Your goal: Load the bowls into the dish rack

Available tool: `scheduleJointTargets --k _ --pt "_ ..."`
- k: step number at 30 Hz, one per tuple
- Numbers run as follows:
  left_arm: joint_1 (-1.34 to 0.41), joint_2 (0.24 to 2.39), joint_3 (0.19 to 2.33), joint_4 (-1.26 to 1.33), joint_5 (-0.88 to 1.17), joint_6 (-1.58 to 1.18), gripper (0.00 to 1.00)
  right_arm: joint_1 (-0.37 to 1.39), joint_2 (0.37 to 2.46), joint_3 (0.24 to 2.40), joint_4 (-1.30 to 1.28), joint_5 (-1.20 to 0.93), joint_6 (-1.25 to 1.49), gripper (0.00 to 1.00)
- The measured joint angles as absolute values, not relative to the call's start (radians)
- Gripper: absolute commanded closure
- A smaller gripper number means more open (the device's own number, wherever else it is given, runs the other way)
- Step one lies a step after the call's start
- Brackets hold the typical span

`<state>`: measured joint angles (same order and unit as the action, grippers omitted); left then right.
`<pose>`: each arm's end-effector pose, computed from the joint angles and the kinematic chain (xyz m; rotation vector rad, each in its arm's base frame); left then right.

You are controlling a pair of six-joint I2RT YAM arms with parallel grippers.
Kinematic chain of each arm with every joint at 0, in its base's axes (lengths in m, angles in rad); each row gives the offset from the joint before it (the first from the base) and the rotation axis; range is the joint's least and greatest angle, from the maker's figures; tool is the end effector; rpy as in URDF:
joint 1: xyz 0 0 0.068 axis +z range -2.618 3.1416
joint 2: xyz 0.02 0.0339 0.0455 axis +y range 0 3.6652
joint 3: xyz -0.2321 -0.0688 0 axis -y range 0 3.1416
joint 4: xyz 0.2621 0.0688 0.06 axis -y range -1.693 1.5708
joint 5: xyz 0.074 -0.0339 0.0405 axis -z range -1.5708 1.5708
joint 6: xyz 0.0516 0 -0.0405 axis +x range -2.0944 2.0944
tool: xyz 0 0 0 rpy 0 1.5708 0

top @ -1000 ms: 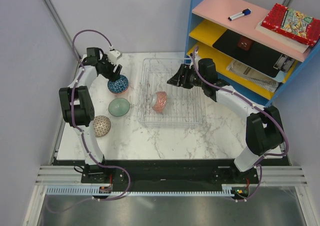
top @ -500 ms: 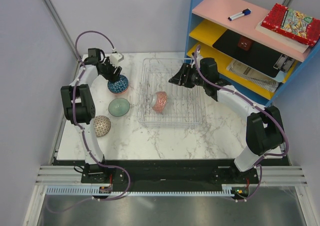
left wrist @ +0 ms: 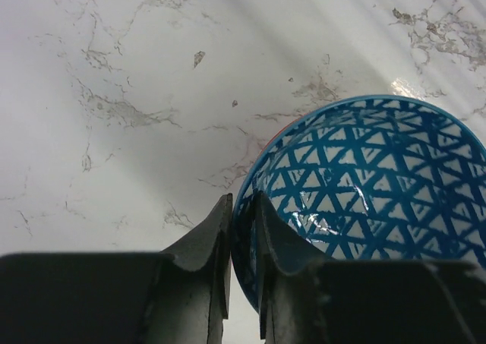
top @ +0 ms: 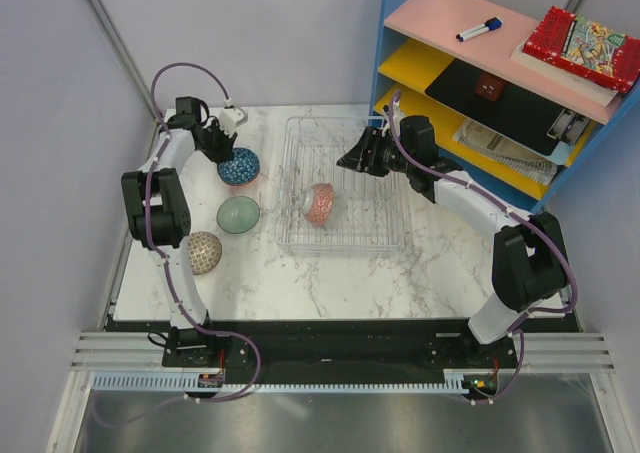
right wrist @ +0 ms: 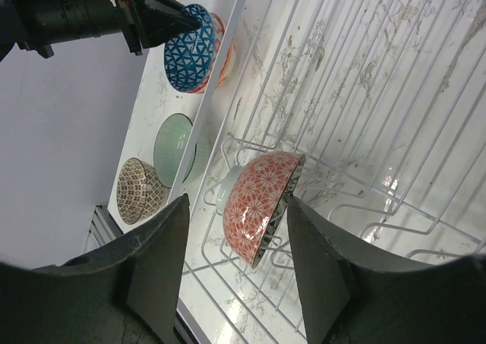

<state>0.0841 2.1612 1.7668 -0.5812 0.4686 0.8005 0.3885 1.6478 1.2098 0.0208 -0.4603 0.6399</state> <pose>0.4818 0.0172 0.1616 1.0083 2.1911 -0.2031 0.3713 0.1767 0.2394 -0.0542 2.1191 1.0981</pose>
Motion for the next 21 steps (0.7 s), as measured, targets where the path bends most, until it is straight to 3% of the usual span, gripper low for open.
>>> scheduleJointTargets --k 8,21 --pt "0.088 2.140 1.776 -0.592 0.468 0.798 0.98 0.389 1.646 1.210 0.021 -0.473 0.640 0.39" --pt "0.083 2.109 1.776 -0.606 0.394 0.753 0.98 0.388 1.636 1.210 0.022 -0.477 0.642 0.39"
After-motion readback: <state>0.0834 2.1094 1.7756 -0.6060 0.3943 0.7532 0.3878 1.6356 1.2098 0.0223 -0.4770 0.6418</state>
